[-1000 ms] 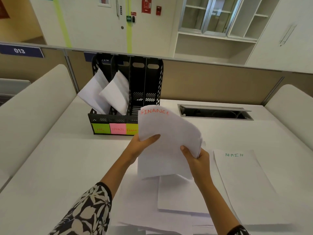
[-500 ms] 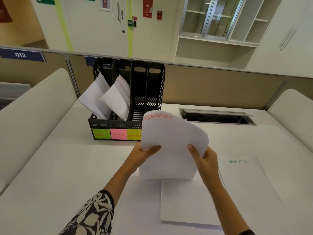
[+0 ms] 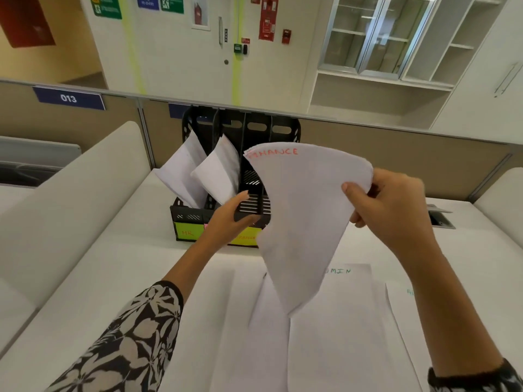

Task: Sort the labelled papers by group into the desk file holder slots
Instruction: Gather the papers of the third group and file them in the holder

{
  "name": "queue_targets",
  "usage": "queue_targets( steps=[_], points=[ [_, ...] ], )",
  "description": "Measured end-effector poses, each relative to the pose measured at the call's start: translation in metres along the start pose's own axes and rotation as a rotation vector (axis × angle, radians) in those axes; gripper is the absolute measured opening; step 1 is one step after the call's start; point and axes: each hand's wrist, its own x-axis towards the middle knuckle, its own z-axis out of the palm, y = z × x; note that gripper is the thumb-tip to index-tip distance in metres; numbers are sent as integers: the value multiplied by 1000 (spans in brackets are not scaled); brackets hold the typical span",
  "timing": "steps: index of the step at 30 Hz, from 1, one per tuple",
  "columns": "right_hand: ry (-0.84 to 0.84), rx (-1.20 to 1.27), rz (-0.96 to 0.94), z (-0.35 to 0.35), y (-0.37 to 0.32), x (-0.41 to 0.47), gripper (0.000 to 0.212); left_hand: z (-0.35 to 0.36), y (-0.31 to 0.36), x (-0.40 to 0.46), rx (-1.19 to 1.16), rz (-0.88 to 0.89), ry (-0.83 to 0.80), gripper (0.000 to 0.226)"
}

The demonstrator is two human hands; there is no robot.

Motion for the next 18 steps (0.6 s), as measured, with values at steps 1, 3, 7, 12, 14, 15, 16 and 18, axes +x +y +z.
queue_targets(
  steps=[1,3,7,12,14,15,16,18],
  points=[
    [26,0,-12,-1,-8,6,11,-2,-7,-1,131,25,31,66],
    [85,0,-38,3,-22,22,13,-8,-24,-3,397,36,12,78],
    [157,-90,-99,27,-42,60,19,-12,-57,-8,892,2,-170,93],
    [126,-257,-134,75,-47,104,25,-7,-77,-14,968,-65,-197,99],
    [143,-301,-150,95,-48,113,22,-6,-79,-13,971,-57,-181,98],
    [139,-305,-151,105,-48,116,22,-6,-80,-13,964,-57,-177,97],
    [132,-305,-148,116,-47,120,22,-6,-80,-13,955,-58,-172,97],
    [115,-304,-133,136,-43,125,22,-5,-81,-13,948,-57,-167,96]
  ],
)
